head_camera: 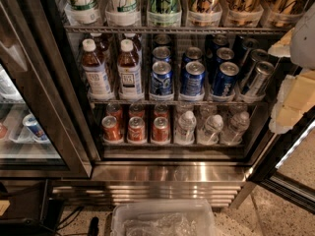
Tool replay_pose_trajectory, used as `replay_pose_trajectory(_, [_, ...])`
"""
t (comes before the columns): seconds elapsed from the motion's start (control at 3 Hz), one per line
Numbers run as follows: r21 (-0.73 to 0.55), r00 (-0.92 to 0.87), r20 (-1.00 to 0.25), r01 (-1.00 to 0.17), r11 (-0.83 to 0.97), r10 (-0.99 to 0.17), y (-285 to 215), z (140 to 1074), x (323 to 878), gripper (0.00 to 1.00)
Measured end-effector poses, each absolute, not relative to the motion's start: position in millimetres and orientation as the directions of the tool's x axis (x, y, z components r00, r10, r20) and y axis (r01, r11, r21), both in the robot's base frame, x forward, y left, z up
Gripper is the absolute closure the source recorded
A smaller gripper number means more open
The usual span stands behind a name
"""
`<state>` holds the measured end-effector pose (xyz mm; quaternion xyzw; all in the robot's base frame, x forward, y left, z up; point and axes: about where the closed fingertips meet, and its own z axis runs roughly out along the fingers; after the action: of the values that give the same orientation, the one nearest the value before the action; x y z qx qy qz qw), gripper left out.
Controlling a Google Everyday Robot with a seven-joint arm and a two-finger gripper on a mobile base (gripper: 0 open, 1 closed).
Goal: Pick blue plastic bottle from middle shelf of fridge
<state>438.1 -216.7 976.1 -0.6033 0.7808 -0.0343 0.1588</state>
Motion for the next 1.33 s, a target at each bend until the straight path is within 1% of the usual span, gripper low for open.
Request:
replay_pose_trajectory(0.33, [-0.245,-0.222,-0.207,-0.931,0.270,-0.953,-217,976,438,0.00])
replay_pose_trajectory(0.67, [-0.230,-0.219,-0.233,-0.934,0.272,-0.948,-213,970,439,0.00])
replay_pose_trajectory(1.0, [-0.217,-0.208,-0.312,-0.935,0.282,-0.927,-199,950,434,0.00])
replay_pose_trajectory(1.33, [-0.210,-0.173,-0.402,-0.938,0.274,-0.899,-172,931,431,0.00])
